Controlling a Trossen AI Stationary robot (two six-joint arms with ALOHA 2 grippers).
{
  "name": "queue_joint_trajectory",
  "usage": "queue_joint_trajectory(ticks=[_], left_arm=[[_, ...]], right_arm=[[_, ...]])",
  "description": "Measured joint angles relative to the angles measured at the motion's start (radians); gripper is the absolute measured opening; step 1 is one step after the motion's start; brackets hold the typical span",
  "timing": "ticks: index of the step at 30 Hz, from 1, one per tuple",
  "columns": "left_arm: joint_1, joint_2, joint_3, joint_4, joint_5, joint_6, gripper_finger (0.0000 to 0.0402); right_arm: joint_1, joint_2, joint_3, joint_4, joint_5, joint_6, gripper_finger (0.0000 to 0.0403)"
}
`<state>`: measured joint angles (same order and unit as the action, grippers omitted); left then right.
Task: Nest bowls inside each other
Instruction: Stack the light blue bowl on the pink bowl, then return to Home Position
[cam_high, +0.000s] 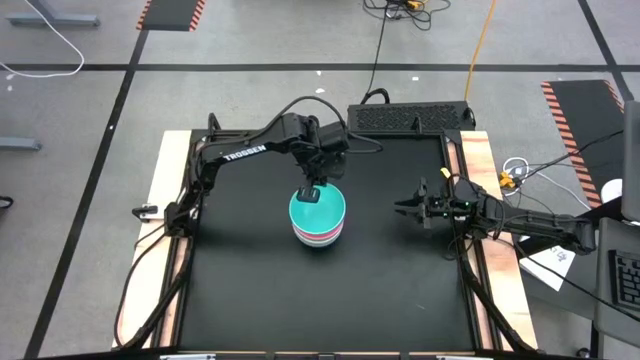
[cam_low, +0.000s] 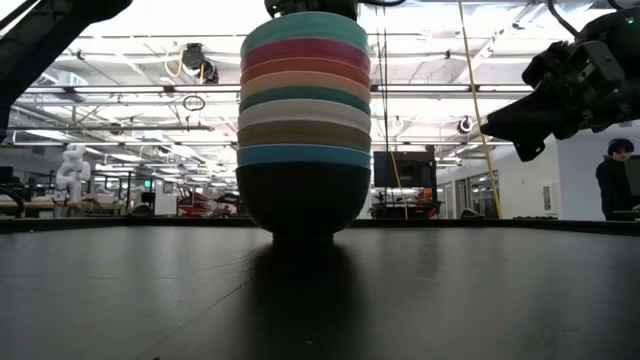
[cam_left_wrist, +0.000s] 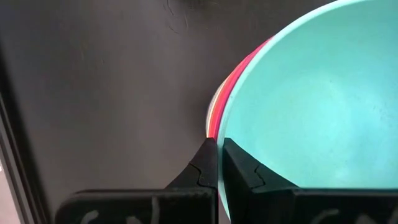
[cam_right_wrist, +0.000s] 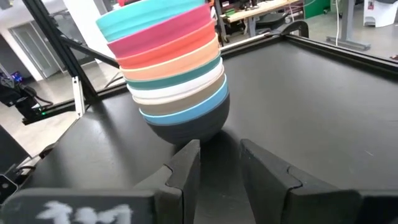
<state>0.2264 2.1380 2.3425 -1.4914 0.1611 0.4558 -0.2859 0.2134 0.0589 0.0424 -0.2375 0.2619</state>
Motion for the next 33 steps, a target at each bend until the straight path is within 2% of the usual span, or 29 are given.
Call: queue_joint_trajectory(ticks=[12,22,31,33], left_arm=[[-0.087,0.002,-0.002,-0.04,0.036,0.01,0.0004],[-0.09,0.003,-0.003,-0.03,0.05,0.004,0.0008],[-0.118,0.007,-0.005,-0.018,0.022,0.005,0.0112],[-0.129,0.006,-0.005,-0.018,-0.013,-0.009,0.0136]], right_arm=[[0.0,0.0,0.0,0.004,-0.003,-0.01,0.0107],[0.0,0.0,0.0,0.005,-0.003,-0.011,0.0107],[0.0,0.0,0.0,0.006,-0.003,-0.009,0.0107],[0.0,0.0,0.0,0.006,-0.003,-0.009,0.0107]])
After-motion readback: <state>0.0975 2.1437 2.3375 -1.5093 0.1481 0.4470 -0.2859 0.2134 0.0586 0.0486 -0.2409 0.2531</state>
